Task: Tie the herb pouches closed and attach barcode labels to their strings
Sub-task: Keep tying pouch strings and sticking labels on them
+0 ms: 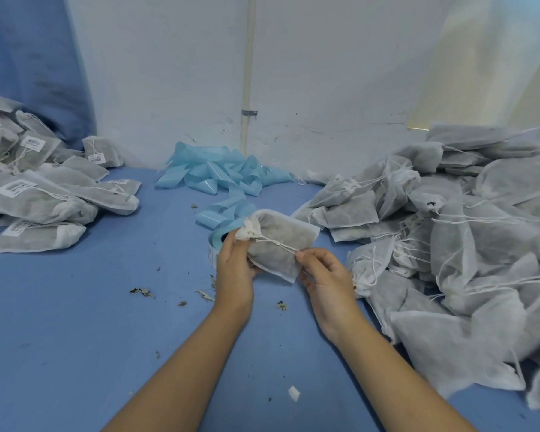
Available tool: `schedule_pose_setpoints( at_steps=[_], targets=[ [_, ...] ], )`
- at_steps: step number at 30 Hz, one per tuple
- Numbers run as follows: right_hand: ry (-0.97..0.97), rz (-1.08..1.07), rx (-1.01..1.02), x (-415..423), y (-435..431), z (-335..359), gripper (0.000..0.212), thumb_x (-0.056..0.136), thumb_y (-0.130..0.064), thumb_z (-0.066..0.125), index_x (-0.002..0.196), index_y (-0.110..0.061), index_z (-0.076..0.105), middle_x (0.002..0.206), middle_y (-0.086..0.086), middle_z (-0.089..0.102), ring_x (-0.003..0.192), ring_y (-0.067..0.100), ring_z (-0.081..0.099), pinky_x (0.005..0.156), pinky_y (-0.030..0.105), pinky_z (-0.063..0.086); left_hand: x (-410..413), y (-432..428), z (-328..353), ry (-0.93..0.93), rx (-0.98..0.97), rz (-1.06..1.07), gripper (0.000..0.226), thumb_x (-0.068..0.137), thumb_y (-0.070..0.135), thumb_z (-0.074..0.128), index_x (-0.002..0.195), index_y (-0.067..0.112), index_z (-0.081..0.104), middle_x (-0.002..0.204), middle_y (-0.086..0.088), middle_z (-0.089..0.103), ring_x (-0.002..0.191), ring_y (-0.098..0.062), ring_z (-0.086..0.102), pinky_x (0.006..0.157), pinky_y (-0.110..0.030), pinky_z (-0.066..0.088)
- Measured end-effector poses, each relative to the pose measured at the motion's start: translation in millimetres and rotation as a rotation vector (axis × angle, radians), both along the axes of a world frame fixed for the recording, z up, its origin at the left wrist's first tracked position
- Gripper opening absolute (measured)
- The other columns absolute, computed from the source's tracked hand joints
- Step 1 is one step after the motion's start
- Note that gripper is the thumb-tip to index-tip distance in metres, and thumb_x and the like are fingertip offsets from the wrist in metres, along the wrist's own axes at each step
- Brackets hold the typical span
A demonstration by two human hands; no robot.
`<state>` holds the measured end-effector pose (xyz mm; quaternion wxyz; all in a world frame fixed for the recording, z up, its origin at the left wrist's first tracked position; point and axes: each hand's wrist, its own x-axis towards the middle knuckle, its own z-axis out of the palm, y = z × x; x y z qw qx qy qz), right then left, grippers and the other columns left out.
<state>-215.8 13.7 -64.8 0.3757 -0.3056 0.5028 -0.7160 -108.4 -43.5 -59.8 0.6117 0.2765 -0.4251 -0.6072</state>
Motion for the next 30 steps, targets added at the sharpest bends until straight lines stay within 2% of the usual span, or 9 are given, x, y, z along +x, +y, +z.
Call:
schedule_pose_setpoints(
  at_steps=[4,7,10,13,15,19,24,26,30],
  targets=[
    [-0.072,-0.018,-0.018,-2,-2,-1,0.013,0.086,-0.004,0.063,0.076,-0.012,0.062,0.082,0.009,0.060,0.086,0.024,0.050,0.083,0.036,0.042,1,1,-4,0.001,-0.042,-0.183,0.024,0.093,0.012,0.045,0.104,0.019,0.065,0.090,0.007,0.071,0.088,-0.009,0.067,0.070,-0.023,0.055],
    [-0.092,-0.037,-0.011,-3,-2,-2,0.011,0.086,-0.004,0.064,0.078,-0.011,0.061,0.083,0.011,0.059,0.086,0.025,0.051,0.081,0.035,0.043,2,3,-3,-0.029,-0.045,-0.267,0.039,0.080,0.017,0.057,0.118,0.013,0.058,0.105,-0.002,0.069,0.098,-0.015,0.065,0.084,-0.034,0.056],
    [-0.090,-0.042,-0.008,-2,-3,-3,0.011,0.086,-0.005,0.064,0.078,-0.011,0.061,0.081,0.010,0.060,0.084,0.025,0.051,0.081,0.035,0.044,-1,4,-4,-0.143,-0.065,-0.215,0.042,0.084,0.011,0.068,0.123,0.012,0.054,0.115,-0.008,0.067,0.107,-0.022,0.064,0.095,-0.042,0.051],
    [-0.023,-0.037,0.003,-1,-3,-4,0.009,0.085,-0.005,0.066,0.079,-0.011,0.062,0.080,0.008,0.063,0.081,0.022,0.057,0.083,0.035,0.047,-3,2,-6,-0.193,-0.080,-0.127,0.037,0.082,0.018,0.071,0.115,0.018,0.055,0.108,-0.001,0.069,0.098,-0.010,0.067,0.082,-0.023,0.053],
    [0.047,-0.023,0.017,1,-2,-3,0.011,0.084,-0.007,0.067,0.077,-0.013,0.063,0.076,0.001,0.064,0.075,0.015,0.058,0.077,0.030,0.048,-2,0,-7,-0.197,-0.080,-0.083,0.031,0.085,0.019,0.069,0.113,0.022,0.054,0.106,0.004,0.068,0.093,-0.003,0.066,0.073,-0.014,0.051],
    [0.145,0.026,0.040,1,0,-3,0.010,0.084,-0.009,0.068,0.076,-0.014,0.064,0.073,-0.002,0.065,0.071,0.010,0.057,0.072,0.024,0.046,-1,-3,-6,-0.212,-0.045,0.016,0.039,0.085,0.017,0.069,0.121,0.013,0.053,0.113,-0.001,0.066,0.101,-0.011,0.064,0.086,-0.024,0.051],
    [0.338,0.132,0.047,5,2,-2,0.013,0.083,-0.002,0.067,0.074,-0.010,0.063,0.066,-0.005,0.061,0.062,0.003,0.053,0.062,0.011,0.043,1,-4,-3,-0.134,0.020,0.035,0.028,0.083,0.015,0.071,0.109,0.007,0.063,0.100,-0.004,0.072,0.087,-0.012,0.069,0.067,-0.018,0.052],
    [0.399,0.151,0.067,6,2,-3,0.017,0.082,0.000,0.067,0.072,-0.012,0.062,0.062,-0.007,0.059,0.057,0.001,0.049,0.058,0.012,0.041,2,-5,-3,-0.116,0.022,0.050,0.018,0.084,0.013,0.069,0.102,0.009,0.066,0.092,0.000,0.073,0.082,-0.011,0.069,0.064,-0.017,0.052],
    [0.470,0.123,0.141,7,-1,-6,0.014,0.081,-0.004,0.068,0.072,-0.014,0.063,0.060,-0.007,0.058,0.055,0.002,0.048,0.056,0.015,0.040,7,-6,1,-0.158,-0.068,0.114,0.020,0.087,0.005,0.063,0.104,0.016,0.062,0.094,0.004,0.069,0.083,-0.004,0.066,0.071,-0.017,0.052]
  ],
)
